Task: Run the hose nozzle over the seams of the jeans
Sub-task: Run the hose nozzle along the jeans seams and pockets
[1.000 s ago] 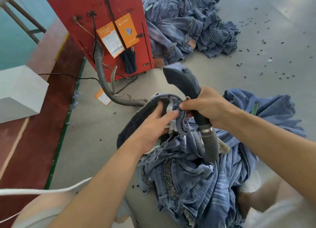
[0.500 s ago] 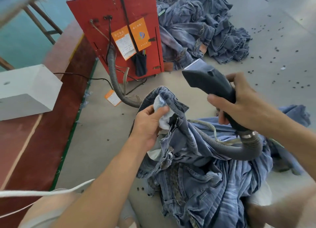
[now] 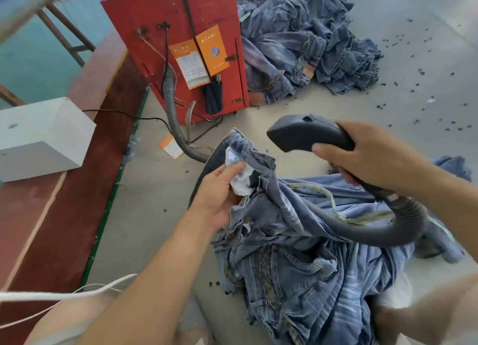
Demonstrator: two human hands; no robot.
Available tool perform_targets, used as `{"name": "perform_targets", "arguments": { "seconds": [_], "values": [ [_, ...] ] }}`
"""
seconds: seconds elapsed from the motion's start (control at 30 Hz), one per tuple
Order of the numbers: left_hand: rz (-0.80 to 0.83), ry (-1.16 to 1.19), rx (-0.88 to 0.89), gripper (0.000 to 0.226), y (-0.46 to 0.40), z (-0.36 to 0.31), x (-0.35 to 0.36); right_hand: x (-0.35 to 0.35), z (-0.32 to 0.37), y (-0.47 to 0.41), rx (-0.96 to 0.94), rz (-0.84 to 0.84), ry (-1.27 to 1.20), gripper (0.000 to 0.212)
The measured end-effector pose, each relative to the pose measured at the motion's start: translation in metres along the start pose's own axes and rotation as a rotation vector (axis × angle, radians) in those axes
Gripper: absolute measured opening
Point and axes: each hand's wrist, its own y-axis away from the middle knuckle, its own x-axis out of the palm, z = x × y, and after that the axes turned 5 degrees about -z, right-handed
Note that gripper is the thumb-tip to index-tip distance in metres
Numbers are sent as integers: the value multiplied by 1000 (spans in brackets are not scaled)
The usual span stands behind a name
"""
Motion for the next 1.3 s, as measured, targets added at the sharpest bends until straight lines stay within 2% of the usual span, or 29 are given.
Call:
{"name": "perform_targets", "arguments": {
  "seconds": [0.07,0.17,0.23,0.27,0.33,0.4,0.43,0.53,0.73,0.8,0.93,1.03,1.13,1.23,1.3],
  "values": [
    [-60,21,-34,32,-4,-4,-7,0,-2,8,-27,52,44,22],
    [-18,105,-85,53,-6,-8,-14,6,-10,2,-24,36,102,19],
    [23,6,-74,84,-6,-7,-14,8,-17,-2,-27,40,154,18],
    [-40,-136,-64,95,-5,-3,-13,10,-20,-3,-45,54,196,18],
    [-230,-429,2,78,-10,13,-16,14,-28,-4,-108,99,312,20],
    [-284,-473,50,55,-17,24,-19,20,-37,-5,-156,184,419,23],
    [-291,-436,55,52,-18,25,-22,23,-41,-6,-165,227,464,24],
    [-256,-247,24,53,-23,21,-35,32,-55,-8,-179,288,546,25],
    [-4,83,2,52,-14,23,-60,54,-53,-8,-203,352,534,25],
    [49,103,18,55,-12,24,-65,65,-43,-7,-231,315,477,24],
    [36,88,43,67,-7,20,-69,74,-31,-11,-269,124,264,27],
    [16,91,61,68,-3,16,-68,50,-36,-21,-155,42,160,28],
    [9,100,73,71,-1,16,-67,27,-41,-24,-91,157,198,26],
    [46,70,63,73,2,18,-68,44,-27,-19,-125,323,178,22],
    [62,63,53,73,3,19,-69,61,-15,-18,-182,336,138,22]
  ]
}}
